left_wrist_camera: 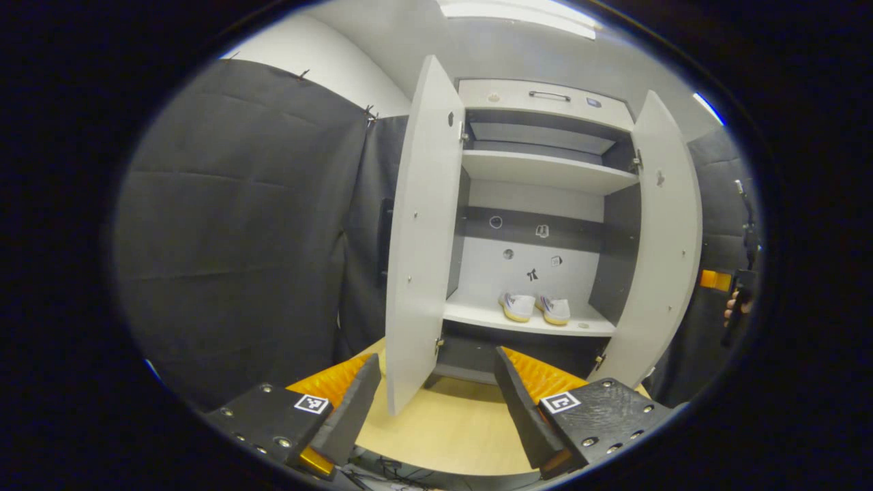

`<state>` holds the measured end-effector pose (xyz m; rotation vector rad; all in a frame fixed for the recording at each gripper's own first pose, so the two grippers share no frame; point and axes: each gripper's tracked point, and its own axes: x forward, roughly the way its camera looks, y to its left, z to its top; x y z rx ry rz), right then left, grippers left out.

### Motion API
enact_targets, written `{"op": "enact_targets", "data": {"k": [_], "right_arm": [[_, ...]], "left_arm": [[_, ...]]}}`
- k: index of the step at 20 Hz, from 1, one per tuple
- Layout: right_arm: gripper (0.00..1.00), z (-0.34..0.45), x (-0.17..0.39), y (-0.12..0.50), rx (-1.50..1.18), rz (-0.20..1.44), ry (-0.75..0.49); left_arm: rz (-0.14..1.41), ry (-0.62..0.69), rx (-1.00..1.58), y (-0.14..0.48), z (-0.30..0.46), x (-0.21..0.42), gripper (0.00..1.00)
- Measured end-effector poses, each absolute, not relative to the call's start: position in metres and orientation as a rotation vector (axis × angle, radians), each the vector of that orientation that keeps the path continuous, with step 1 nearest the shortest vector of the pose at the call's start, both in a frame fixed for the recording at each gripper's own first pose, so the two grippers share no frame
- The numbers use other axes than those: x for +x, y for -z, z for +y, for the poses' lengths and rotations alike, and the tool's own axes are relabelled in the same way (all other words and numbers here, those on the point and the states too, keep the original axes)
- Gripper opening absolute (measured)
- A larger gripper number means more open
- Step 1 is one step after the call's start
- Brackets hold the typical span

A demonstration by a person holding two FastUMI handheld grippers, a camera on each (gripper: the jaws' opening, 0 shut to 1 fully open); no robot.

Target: Grab one shoe with the right hand and put it into the shoe cabinet, grab the other shoe with the left hand and put it into the shoe cabinet; then close the right door with the right hand and the left door with the left hand.

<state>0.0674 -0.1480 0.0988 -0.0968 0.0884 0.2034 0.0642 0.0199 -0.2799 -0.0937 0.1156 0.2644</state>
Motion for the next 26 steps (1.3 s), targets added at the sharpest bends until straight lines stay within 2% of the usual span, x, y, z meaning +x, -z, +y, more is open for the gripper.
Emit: {"op": "enact_targets", "data": {"k": [7, 11, 15, 17, 20, 22, 23, 24, 25, 26], "right_arm": [[0.97, -0.117, 0.067, -0.094, -0.091, 0.079, -0.114], [0.97, -0.088, 0.072, -0.091, -0.088, 0.079, -0.121], [0.97, -0.048, 0.086, -0.083, -0.108, 0.083, -0.175], [0.98, -0.034, 0.094, -0.078, -0.131, 0.086, -0.196], [0.99, -0.031, 0.092, -0.068, -0.145, 0.090, -0.166], [0.92, -0.032, 0.093, -0.062, -0.121, 0.097, -0.162], [0.97, -0.033, 0.094, -0.059, -0.107, 0.107, -0.160], [0.92, -0.033, 0.093, -0.059, -0.099, 0.113, -0.151], [0.97, -0.036, 0.092, -0.059, -0.097, 0.116, -0.134], [0.97, -0.037, 0.089, -0.060, -0.097, 0.118, -0.116]], "left_arm": [[0.120, -0.225, -0.103, 0.284, 0.040, 0.069, 0.96], [0.118, -0.228, -0.103, 0.286, 0.053, 0.070, 0.94], [0.126, -0.256, -0.126, 0.290, 0.067, 0.070, 0.97], [0.120, -0.269, -0.129, 0.292, 0.077, 0.069, 0.94], [0.133, -0.280, -0.103, 0.296, 0.089, 0.067, 0.94], [0.135, -0.295, -0.094, 0.299, 0.103, 0.066, 0.94], [0.136, -0.300, -0.101, 0.299, 0.111, 0.068, 0.94], [0.136, -0.304, -0.111, 0.300, 0.123, 0.071, 0.96], [0.132, -0.310, -0.116, 0.299, 0.133, 0.073, 0.96], [0.124, -0.320, -0.114, 0.296, 0.143, 0.074, 0.95]]}}
